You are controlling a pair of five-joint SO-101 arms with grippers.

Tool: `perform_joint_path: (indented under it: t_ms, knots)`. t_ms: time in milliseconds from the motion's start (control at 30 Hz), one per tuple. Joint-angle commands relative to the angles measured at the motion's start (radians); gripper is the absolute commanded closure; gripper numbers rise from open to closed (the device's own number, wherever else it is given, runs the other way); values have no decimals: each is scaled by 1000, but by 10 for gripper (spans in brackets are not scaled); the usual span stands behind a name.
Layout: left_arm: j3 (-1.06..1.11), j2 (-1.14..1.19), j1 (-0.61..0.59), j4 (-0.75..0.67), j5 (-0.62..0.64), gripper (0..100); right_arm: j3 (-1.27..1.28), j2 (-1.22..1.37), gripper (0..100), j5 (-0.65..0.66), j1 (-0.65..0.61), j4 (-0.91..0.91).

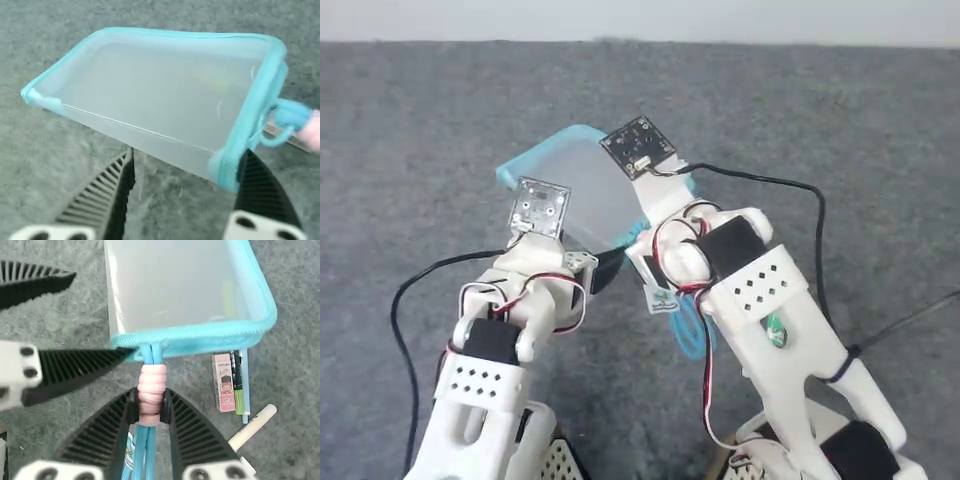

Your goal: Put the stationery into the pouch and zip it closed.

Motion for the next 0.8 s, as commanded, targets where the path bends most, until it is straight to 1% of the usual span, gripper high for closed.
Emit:
perform_joint_path:
  t_ms: [0, 133, 233, 367, 467, 567, 767]
  knots:
    - [-13, -15, -63, -37, -5, 687, -55, -25, 992, 31, 10, 25]
    - [-10, -15, -126, -68, -3, 687, -12, -65, 992, 48, 10, 35]
    - [-12, -15, -153, -81, 0, 687, 55, -107, 992, 92, 10, 28]
    - [-13, -15, -155, -87, 2, 687, 138, -145, 992, 107, 10, 27]
    - [-13, -21, -157, -87, 3, 687, 184, -159, 992, 143, 10, 18]
    - [-15, -18, -157, -87, 28, 687, 250, -163, 992, 146, 10, -19]
    - [-15, -17, -158, -87, 29, 687, 334, -163, 992, 147, 10, -59]
